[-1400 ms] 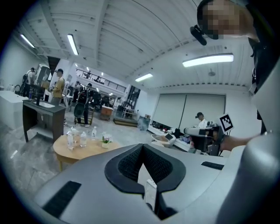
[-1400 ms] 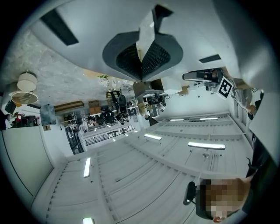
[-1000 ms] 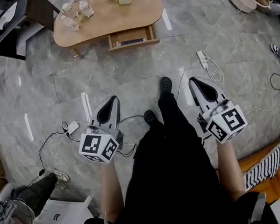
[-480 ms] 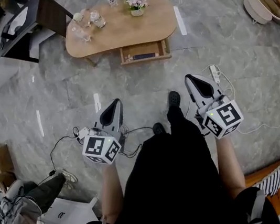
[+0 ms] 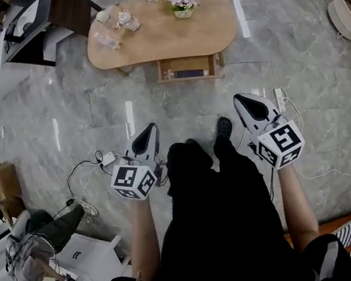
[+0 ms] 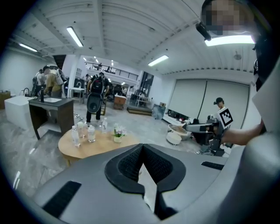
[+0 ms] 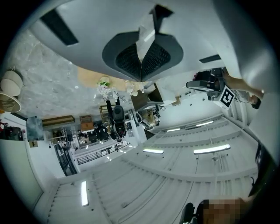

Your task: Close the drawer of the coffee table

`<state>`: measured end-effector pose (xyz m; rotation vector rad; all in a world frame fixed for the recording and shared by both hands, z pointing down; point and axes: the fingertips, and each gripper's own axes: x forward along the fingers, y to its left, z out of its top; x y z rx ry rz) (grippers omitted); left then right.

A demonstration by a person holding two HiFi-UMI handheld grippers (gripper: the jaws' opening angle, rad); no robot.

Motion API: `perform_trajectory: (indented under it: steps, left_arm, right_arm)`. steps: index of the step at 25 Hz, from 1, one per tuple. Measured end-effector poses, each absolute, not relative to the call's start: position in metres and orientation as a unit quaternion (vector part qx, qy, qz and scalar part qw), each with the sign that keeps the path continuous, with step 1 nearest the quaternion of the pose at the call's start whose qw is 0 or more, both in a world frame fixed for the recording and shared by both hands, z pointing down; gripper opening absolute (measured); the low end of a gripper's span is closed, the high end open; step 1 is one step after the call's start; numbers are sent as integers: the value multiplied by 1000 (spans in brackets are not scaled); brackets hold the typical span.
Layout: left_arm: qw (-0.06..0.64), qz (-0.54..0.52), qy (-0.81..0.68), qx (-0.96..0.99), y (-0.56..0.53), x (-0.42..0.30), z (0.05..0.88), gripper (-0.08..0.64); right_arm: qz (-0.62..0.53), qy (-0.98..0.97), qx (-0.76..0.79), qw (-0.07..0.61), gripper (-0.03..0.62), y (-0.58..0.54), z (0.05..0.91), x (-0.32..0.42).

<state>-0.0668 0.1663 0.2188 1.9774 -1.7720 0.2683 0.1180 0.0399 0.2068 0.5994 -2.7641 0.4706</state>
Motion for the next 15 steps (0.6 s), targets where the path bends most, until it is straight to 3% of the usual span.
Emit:
perform_trajectory:
  steps: [7,15]
  left_arm:
    - [298,135,-619,714,138,-74,286,2]
    - [320,160,-618,700,100,-132,353,2]
  right_arm:
    - [181,-939,202,212,12,15,283,104]
    - [155,-934,216,239,12,-15,331,65]
